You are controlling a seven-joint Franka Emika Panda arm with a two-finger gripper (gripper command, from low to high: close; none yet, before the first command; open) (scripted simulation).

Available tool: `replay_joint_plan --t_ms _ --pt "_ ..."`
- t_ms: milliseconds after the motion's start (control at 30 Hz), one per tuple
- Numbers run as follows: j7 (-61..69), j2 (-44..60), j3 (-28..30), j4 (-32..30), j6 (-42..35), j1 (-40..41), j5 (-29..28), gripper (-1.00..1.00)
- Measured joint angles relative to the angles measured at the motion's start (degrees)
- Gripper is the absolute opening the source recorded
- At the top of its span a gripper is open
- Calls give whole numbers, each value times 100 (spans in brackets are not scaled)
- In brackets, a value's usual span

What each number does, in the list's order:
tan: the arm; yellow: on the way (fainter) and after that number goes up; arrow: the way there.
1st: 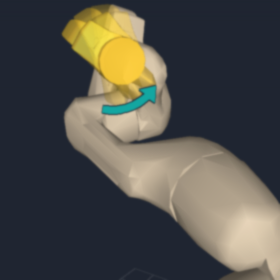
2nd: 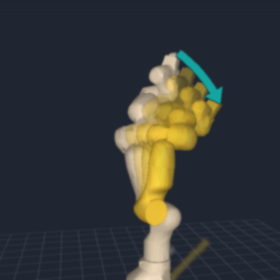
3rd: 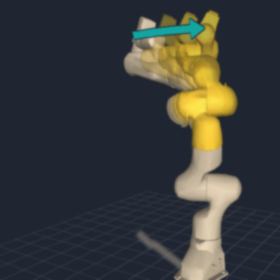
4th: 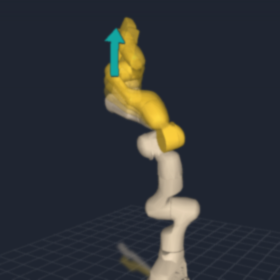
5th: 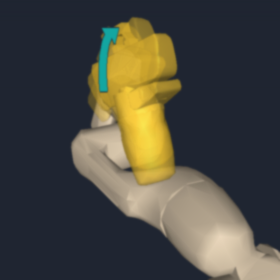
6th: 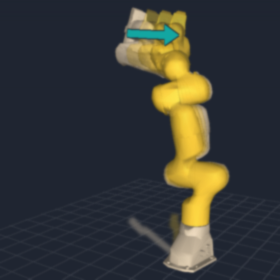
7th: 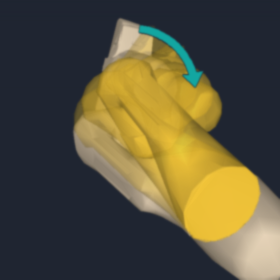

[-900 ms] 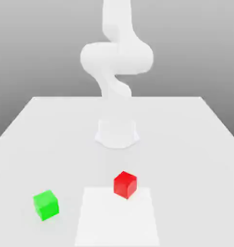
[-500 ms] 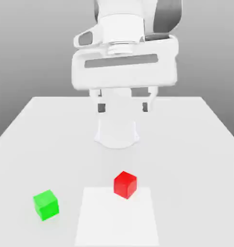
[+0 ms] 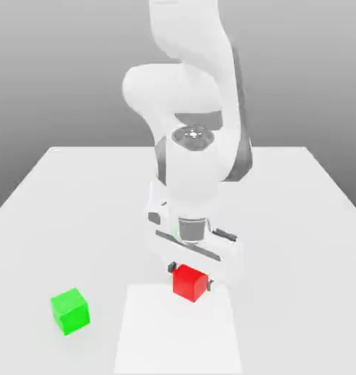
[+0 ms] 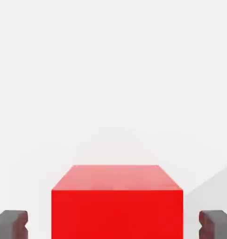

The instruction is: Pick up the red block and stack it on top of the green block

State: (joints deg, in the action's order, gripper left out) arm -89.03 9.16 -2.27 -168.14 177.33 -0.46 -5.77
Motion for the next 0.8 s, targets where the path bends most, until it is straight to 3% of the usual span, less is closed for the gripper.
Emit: replay_joint_plan --t_ms 167,433,800 --pt "-10 -3 13 0 5 -12 -13 -100" --pt "545 -1502 -279 -210 -1282 51 774 -100" --pt "2394 -1349 673 723 -2070 817 356 -100"
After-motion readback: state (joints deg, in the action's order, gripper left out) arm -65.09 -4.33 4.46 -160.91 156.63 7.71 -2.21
